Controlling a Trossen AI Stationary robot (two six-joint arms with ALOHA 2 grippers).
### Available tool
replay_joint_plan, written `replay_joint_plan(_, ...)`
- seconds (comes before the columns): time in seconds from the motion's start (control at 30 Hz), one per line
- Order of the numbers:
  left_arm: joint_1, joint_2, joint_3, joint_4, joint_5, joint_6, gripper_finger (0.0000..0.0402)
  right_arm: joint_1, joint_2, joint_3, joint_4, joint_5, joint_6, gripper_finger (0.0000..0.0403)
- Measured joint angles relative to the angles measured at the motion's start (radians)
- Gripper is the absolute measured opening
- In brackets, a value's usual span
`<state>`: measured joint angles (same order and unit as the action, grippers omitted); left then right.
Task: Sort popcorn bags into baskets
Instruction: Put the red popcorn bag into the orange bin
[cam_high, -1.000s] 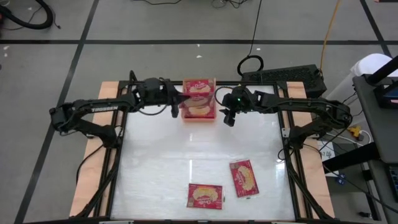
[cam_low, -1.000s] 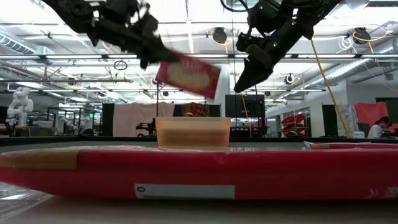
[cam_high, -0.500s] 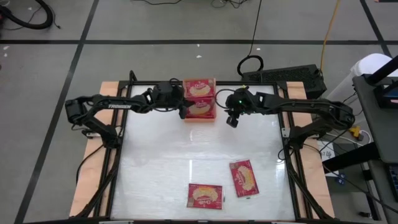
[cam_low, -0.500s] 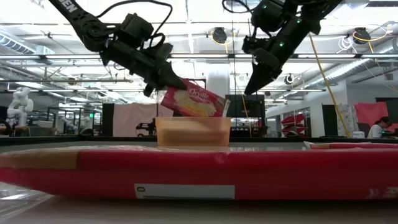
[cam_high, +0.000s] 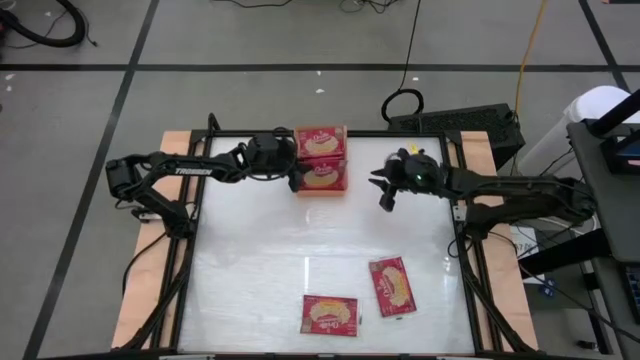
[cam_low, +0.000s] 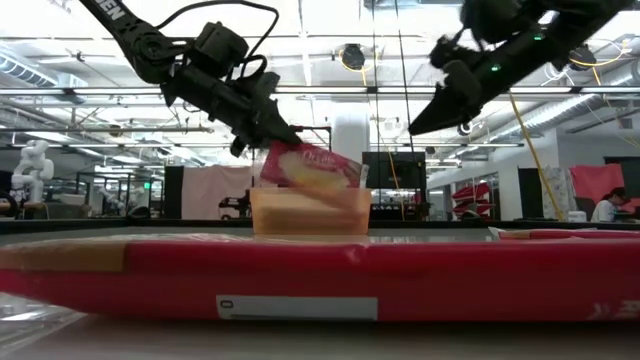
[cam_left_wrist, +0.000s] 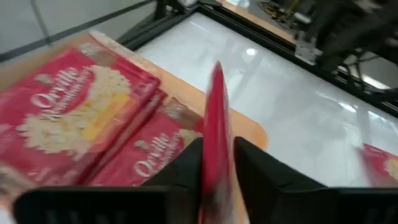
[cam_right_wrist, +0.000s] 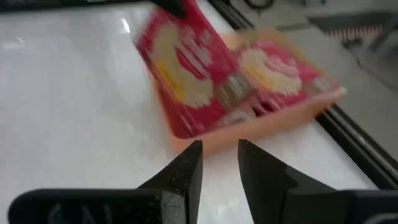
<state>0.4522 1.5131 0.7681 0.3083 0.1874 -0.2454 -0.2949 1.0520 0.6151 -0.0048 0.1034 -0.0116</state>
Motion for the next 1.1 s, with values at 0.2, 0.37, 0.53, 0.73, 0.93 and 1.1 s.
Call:
replay_joint_plan(0.2, 0.008, 0.006, 0.000, -0.016, -0.128, 0.037, 0.0186, 0.070, -0.083, -0.119, 0.153, 0.000, 0.024, 0.0093)
replay_joint_plan(0.37, 0.010, 0.006, 0.000, 0.055, -0.189, 0.101, 0.0249, 0.134, -0.095, -0.151, 0.173, 0.023, 0.101, 0.0093)
replay_joint_plan(0.53, -0.006, -0.008, 0.000, 0.065, -0.189, 0.088, 0.0272, 0.224, -0.094, -0.170, 0.162, 0.081, 0.193, 0.0093)
replay_joint_plan(0.73, -0.035, -0.008, 0.000, -0.119, -0.189, 0.086, 0.0245, 0.335, -0.094, -0.171, 0.149, 0.084, 0.314, 0.0093)
replay_joint_plan(0.93, -0.142, -0.008, 0.000, -0.222, -0.188, 0.086, 0.0191, 0.456, -0.094, -0.171, 0.042, 0.083, 0.495, 0.0093)
replay_joint_plan(1.1, -0.281, -0.008, 0.000, -0.175, -0.189, 0.086, 0.0154, 0.578, -0.066, -0.170, -0.017, 0.076, 0.662, 0.0093)
